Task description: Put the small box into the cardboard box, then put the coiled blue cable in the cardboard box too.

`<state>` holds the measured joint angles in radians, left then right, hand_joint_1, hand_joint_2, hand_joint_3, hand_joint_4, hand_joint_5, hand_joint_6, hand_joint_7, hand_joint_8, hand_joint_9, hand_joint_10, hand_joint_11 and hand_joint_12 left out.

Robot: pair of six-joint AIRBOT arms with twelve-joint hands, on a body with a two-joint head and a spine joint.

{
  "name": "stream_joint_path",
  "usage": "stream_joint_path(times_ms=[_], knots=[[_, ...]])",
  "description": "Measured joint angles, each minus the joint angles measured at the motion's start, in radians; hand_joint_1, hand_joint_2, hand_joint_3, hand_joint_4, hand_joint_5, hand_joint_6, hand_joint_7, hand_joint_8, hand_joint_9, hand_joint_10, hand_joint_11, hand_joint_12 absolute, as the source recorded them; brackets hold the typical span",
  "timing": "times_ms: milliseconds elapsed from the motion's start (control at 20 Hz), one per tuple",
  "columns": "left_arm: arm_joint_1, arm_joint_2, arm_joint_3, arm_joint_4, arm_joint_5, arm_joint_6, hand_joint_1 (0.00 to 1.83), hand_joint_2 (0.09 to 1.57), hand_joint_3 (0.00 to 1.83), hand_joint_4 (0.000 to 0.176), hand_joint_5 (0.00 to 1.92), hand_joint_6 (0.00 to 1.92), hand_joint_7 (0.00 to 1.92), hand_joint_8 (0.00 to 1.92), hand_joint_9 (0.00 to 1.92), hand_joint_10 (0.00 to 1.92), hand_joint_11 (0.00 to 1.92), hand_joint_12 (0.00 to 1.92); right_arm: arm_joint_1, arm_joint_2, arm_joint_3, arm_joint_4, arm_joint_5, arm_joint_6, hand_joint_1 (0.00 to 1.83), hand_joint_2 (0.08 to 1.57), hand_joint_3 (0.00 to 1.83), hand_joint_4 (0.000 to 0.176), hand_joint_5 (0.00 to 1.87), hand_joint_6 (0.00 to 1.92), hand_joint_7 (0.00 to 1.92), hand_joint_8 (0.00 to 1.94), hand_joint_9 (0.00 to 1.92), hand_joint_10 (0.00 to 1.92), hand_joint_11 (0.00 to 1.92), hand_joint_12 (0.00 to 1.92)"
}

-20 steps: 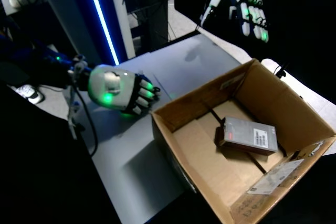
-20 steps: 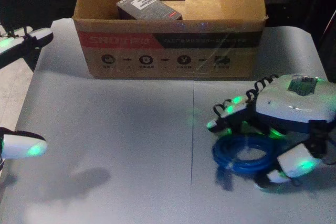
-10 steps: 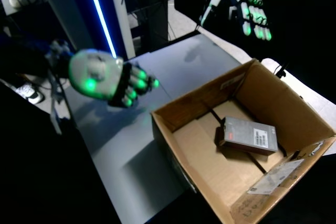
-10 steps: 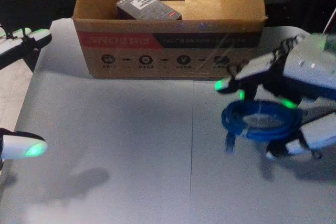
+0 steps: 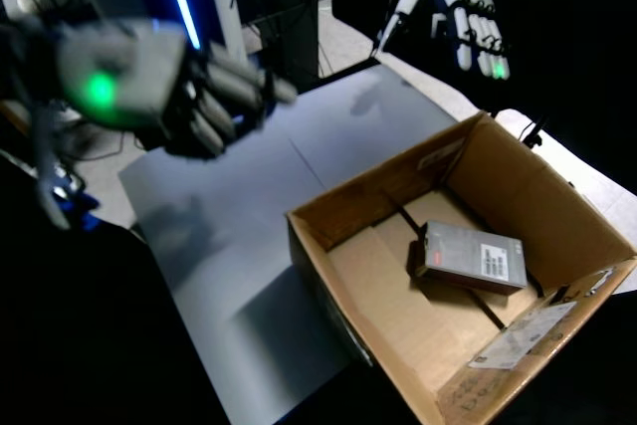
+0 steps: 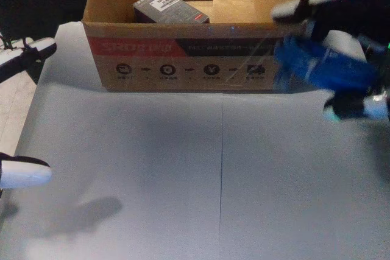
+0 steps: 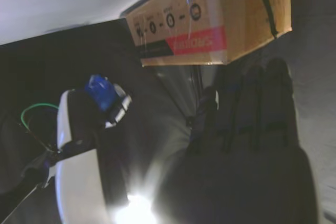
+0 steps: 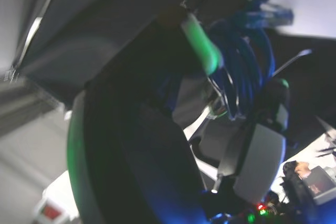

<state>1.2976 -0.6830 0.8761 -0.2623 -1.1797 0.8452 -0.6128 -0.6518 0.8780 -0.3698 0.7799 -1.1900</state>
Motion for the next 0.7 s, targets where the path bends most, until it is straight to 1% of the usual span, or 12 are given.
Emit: stream_joint_path(times_ms=[50,200,300,350,450,600,700], knots=[[0.0,0.0,0.0,0.001,-0.004,0.0,0.71,0.79,0.0,0.176,0.04,0.0,0.02,0.0,0.07,0.01,0.14,0.06,0.019,0.004,0.0,0.008,0.0,0.0,0.9,1.41,0.0,0.0,0.48,1.72,0.76,1.82,1.13,1.92,1.25,1.92],[0.0,-0.001,0.0,0.0,-0.013,0.0,0.74,0.79,0.0,0.176,0.04,0.0,0.01,0.0,0.06,0.0,0.12,0.05,0.08,0.011,0.014,0.029,0.004,0.0,0.9,1.41,0.0,0.0,0.48,1.72,0.76,1.82,1.13,1.92,1.25,1.92],[0.001,-0.002,0.0,-0.002,-0.013,0.0,0.76,0.8,0.0,0.176,0.04,0.0,0.01,0.0,0.05,0.0,0.1,0.04,0.117,-0.002,0.043,0.034,0.004,0.0,0.9,1.41,0.0,0.0,0.48,1.72,0.76,1.82,1.13,1.92,1.25,1.92],[0.001,-0.008,0.0,-0.006,-0.017,0.0,0.76,0.8,0.0,0.176,0.04,0.0,0.01,0.0,0.03,0.0,0.07,0.03,0.135,-0.024,0.069,0.041,0.005,0.0,0.9,1.41,0.0,0.0,0.48,1.72,0.76,1.82,1.13,1.92,1.25,1.92],[0.001,-0.014,0.0,0.008,-0.016,-0.001,0.75,0.8,0.0,0.176,0.04,0.0,0.01,0.0,0.02,0.0,0.06,0.02,0.137,-0.049,0.094,0.082,0.004,0.0,0.9,1.41,0.0,0.0,0.48,1.72,0.76,1.82,1.13,1.92,1.25,1.92],[0.001,-0.014,0.008,-0.006,-0.017,-0.003,0.73,0.81,0.0,0.176,0.03,0.0,0.01,0.0,0.03,0.0,0.07,0.03,0.137,-0.058,0.106,0.089,0.001,0.0,0.9,1.41,0.0,0.0,0.48,1.72,0.76,1.82,1.13,1.92,1.25,1.92],[0.001,-0.013,0.008,-0.008,-0.019,-0.004,0.73,0.81,0.0,0.176,0.03,0.0,0.01,0.0,0.04,0.01,0.09,0.04,0.15,-0.08,0.129,0.091,-0.002,0.0,0.9,1.41,0.0,0.0,0.48,1.72,0.76,1.82,1.13,1.92,1.25,1.92]])
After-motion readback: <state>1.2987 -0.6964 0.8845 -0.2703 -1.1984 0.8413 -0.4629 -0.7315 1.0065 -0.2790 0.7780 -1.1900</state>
